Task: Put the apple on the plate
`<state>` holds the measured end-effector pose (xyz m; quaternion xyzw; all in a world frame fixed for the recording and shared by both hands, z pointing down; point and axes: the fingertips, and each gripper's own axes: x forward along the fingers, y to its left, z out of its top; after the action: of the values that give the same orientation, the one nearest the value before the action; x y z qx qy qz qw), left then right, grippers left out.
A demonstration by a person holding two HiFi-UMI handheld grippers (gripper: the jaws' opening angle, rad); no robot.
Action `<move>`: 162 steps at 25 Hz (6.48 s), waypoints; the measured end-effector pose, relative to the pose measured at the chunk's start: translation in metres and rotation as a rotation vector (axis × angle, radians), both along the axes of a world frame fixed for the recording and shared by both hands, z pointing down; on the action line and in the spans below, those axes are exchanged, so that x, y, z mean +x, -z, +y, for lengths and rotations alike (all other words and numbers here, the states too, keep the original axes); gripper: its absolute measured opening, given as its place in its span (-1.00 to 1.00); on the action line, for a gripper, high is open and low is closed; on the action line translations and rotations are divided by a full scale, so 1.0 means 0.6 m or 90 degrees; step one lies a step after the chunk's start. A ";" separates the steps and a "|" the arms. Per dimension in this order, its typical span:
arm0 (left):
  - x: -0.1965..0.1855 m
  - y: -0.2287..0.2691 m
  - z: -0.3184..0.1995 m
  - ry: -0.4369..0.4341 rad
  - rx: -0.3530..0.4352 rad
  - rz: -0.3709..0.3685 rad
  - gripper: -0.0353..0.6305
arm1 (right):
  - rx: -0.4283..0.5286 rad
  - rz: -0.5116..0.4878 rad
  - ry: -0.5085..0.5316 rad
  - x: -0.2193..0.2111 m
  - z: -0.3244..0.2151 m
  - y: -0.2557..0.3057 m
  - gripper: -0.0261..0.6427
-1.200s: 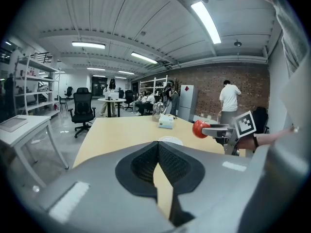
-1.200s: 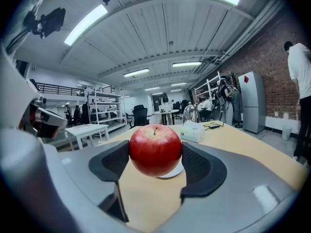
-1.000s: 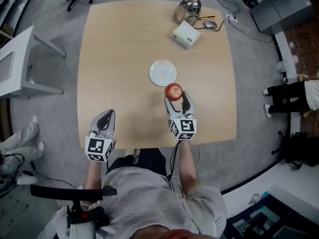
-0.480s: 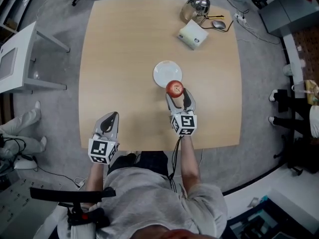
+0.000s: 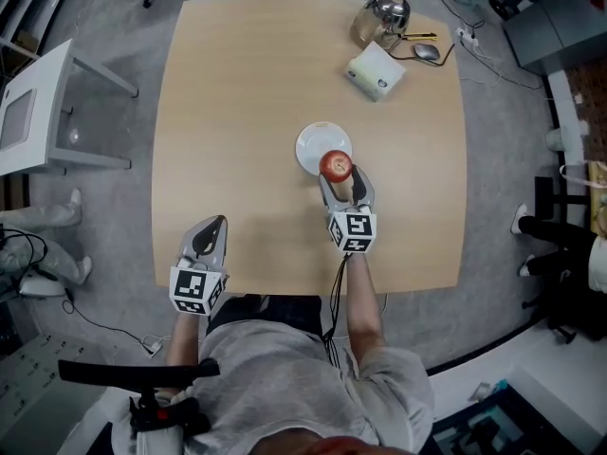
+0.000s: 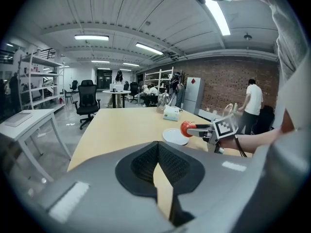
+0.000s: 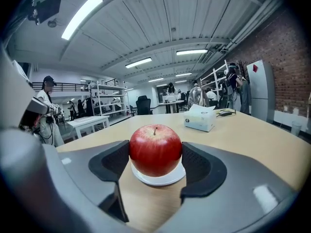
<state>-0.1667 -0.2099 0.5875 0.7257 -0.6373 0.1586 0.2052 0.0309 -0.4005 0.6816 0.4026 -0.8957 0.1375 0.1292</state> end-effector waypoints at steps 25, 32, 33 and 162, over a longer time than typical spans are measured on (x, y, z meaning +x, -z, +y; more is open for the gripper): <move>-0.013 -0.030 -0.035 0.021 -0.028 0.004 -0.83 | -0.023 0.028 0.035 -0.039 -0.055 -0.055 0.11; -0.008 -0.033 -0.035 0.019 -0.033 0.008 -0.83 | -0.021 0.044 0.042 -0.039 -0.056 -0.062 0.11; -0.007 -0.033 -0.035 0.018 -0.033 0.009 -0.83 | -0.019 0.045 0.042 -0.040 -0.056 -0.061 0.11; 0.081 0.177 0.172 -0.159 0.226 0.013 -0.83 | 0.188 -0.020 -0.166 0.143 0.413 0.301 -0.57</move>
<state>-0.1178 -0.1069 0.4815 0.8252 -0.5584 0.0609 0.0592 0.1164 -0.1525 0.5010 0.5276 -0.8483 0.0267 0.0355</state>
